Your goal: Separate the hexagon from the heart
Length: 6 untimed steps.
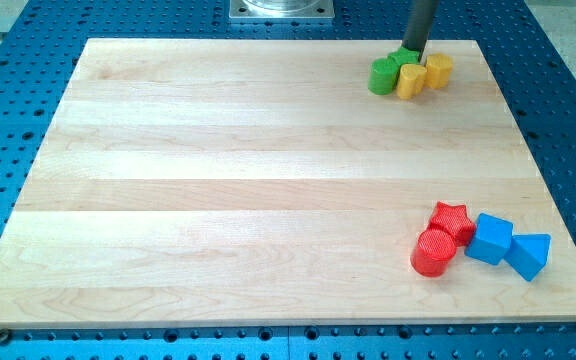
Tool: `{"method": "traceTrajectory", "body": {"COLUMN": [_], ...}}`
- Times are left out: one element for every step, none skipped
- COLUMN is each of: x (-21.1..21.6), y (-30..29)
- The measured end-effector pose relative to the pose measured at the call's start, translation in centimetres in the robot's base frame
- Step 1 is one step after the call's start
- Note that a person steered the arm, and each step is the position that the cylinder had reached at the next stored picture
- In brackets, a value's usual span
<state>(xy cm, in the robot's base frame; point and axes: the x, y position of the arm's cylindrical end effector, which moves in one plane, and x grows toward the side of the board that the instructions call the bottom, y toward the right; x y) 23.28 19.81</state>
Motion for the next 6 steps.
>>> {"method": "traceTrajectory", "body": {"x": [0.2,1.7,0.3,0.3,1.3,7.1], "y": [7.2,7.5,7.3,4.2,0.0,0.2]}}
